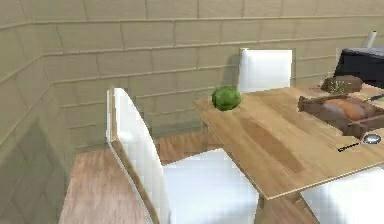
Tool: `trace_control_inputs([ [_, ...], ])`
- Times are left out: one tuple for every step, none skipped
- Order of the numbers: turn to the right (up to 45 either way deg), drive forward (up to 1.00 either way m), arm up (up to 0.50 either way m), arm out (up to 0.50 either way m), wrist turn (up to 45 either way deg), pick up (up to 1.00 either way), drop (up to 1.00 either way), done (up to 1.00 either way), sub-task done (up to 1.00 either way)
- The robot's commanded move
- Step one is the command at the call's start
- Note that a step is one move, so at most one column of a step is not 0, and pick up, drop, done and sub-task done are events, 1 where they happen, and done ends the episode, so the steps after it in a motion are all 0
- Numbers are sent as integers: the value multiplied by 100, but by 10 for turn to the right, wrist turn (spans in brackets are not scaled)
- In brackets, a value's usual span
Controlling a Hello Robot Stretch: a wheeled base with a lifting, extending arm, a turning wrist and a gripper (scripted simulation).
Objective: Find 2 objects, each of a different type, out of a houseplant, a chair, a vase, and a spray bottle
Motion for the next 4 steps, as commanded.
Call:
trace_control_inputs([
  [450,0,0,0,0,0,0,0,0],
  [450,0,0,0,0,0,0,0,0],
  [60,0,0,0,0,0,0,0,0],
  [0,30,0,0,0,0,0,0,0],
])
